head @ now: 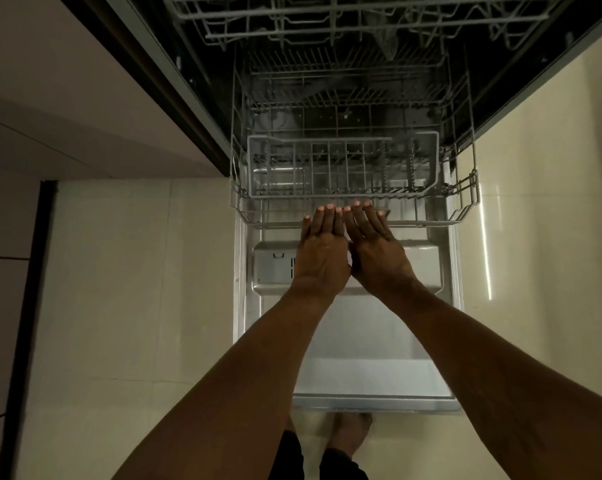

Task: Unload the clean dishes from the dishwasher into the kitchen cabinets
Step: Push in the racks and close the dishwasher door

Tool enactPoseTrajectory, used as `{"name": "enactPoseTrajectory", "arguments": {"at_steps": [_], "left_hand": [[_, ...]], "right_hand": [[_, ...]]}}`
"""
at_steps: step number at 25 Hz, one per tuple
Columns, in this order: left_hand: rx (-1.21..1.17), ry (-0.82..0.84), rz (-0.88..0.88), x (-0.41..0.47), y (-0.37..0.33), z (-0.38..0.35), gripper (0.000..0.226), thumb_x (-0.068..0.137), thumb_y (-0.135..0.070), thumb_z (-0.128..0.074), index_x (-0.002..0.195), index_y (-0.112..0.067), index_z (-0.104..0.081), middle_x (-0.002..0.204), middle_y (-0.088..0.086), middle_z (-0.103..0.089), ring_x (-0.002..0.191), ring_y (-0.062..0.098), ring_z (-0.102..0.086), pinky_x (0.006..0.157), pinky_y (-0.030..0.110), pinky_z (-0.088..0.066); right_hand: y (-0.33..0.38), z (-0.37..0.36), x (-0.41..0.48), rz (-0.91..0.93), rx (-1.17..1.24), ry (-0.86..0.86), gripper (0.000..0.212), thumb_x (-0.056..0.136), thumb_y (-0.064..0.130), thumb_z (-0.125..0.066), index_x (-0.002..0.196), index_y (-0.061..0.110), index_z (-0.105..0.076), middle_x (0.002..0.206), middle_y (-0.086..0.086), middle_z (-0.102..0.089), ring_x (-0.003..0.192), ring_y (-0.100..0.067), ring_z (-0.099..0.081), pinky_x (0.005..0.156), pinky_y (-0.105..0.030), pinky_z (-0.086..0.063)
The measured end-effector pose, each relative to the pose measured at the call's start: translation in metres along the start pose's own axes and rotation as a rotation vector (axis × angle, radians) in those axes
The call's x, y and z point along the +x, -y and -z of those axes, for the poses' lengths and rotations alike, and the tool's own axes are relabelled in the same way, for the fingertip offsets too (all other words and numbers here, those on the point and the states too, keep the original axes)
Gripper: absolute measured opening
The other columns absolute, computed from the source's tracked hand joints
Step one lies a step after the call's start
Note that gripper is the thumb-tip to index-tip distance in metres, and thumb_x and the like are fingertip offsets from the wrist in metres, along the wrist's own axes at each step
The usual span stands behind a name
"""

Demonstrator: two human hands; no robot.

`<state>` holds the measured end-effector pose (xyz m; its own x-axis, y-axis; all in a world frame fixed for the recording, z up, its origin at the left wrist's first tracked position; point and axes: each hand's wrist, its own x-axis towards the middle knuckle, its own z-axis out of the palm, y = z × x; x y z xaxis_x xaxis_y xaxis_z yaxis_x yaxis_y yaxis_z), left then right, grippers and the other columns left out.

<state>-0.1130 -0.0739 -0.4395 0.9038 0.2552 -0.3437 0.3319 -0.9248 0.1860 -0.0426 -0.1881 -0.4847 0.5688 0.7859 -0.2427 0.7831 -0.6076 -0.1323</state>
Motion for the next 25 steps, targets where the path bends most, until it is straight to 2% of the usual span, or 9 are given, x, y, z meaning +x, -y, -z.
{"name": "enactPoseTrajectory", "arguments": {"at_steps": [2,4,8,10,12,14,19,21,25], "left_hand": [[-0.004,0.024,-0.011,0.016,0.007,0.007,0.092,0.092,-0.036,-0.058,0.158,-0.007,0.000,0.166,0.012,0.002,0.153,0.027,0.007,0.124,0.044,-0.001],[-0.023,0.064,-0.014,0.029,0.012,0.015,0.095,0.092,-0.037,-0.059,0.157,-0.008,0.004,0.166,0.010,0.006,0.152,0.026,0.010,0.124,0.043,-0.001],[-0.026,0.099,0.004,0.053,0.017,0.031,0.097,0.092,-0.033,-0.061,0.157,-0.009,0.007,0.166,0.008,0.009,0.152,0.024,0.012,0.124,0.042,0.002],[-0.016,0.107,0.007,0.066,0.017,0.039,0.094,0.093,-0.028,-0.059,0.157,-0.010,0.007,0.166,0.008,0.009,0.152,0.024,0.012,0.124,0.043,0.002],[-0.007,0.109,0.012,0.077,0.020,0.047,0.089,0.094,-0.025,-0.055,0.157,-0.011,0.006,0.166,0.007,0.009,0.152,0.023,0.011,0.124,0.043,0.002],[-0.004,0.108,0.016,0.089,0.022,0.052,0.086,0.095,-0.024,-0.052,0.157,-0.011,0.007,0.166,0.006,0.009,0.152,0.022,0.011,0.124,0.044,0.001],[0.069,0.111,-0.001,0.114,0.026,0.064,0.089,0.095,-0.032,-0.052,0.157,-0.010,0.008,0.165,0.008,0.010,0.152,0.024,0.011,0.124,0.045,0.002],[0.083,0.126,0.004,0.126,0.026,0.067,0.089,0.096,-0.034,-0.052,0.156,-0.010,0.009,0.165,0.008,0.011,0.152,0.024,0.012,0.124,0.044,0.004],[0.092,0.099,0.006,0.137,0.030,0.067,0.085,0.098,-0.032,-0.048,0.156,-0.009,0.009,0.165,0.009,0.012,0.152,0.025,0.013,0.124,0.041,0.005]], "right_hand": [[0.001,0.002,0.012,-0.040,0.042,-0.050,0.077,0.099,0.037,-0.045,0.159,0.006,-0.008,0.166,-0.017,-0.006,0.154,-0.033,0.002,0.125,-0.050,-0.010],[0.001,0.006,0.023,-0.072,0.079,-0.084,0.076,0.099,0.030,-0.046,0.159,0.005,-0.007,0.166,-0.017,-0.004,0.154,-0.033,0.003,0.125,-0.049,-0.007],[-0.004,0.013,0.045,-0.092,0.134,-0.102,0.081,0.094,0.033,-0.048,0.159,0.006,-0.010,0.167,-0.016,-0.004,0.154,-0.032,0.003,0.125,-0.046,-0.003],[-0.008,0.019,0.056,-0.101,0.146,-0.120,0.084,0.090,0.018,-0.057,0.159,0.006,-0.011,0.167,-0.015,-0.005,0.154,-0.031,0.001,0.125,-0.047,-0.005],[-0.011,0.022,0.068,-0.109,0.149,-0.133,0.083,0.089,0.005,-0.055,0.159,0.007,-0.011,0.167,-0.014,-0.005,0.154,-0.031,0.001,0.125,-0.047,-0.007],[-0.015,0.026,0.080,-0.117,0.154,-0.137,0.081,0.091,0.005,-0.052,0.159,0.008,-0.009,0.167,-0.013,-0.005,0.154,-0.030,0.002,0.125,-0.047,-0.006],[-0.026,0.028,0.106,-0.146,0.149,-0.120,0.084,0.096,0.020,-0.058,0.160,0.012,-0.004,0.167,-0.011,0.002,0.154,-0.028,0.006,0.125,-0.046,-0.004],[-0.030,0.032,0.116,-0.145,0.145,-0.113,0.086,0.096,0.020,-0.059,0.160,0.012,-0.003,0.167,-0.011,0.004,0.154,-0.028,0.007,0.125,-0.044,-0.001],[-0.034,0.037,0.131,-0.163,0.133,-0.123,0.081,0.098,0.014,-0.053,0.160,0.013,-0.001,0.167,-0.010,0.004,0.154,-0.028,0.008,0.126,-0.044,-0.003]]}}
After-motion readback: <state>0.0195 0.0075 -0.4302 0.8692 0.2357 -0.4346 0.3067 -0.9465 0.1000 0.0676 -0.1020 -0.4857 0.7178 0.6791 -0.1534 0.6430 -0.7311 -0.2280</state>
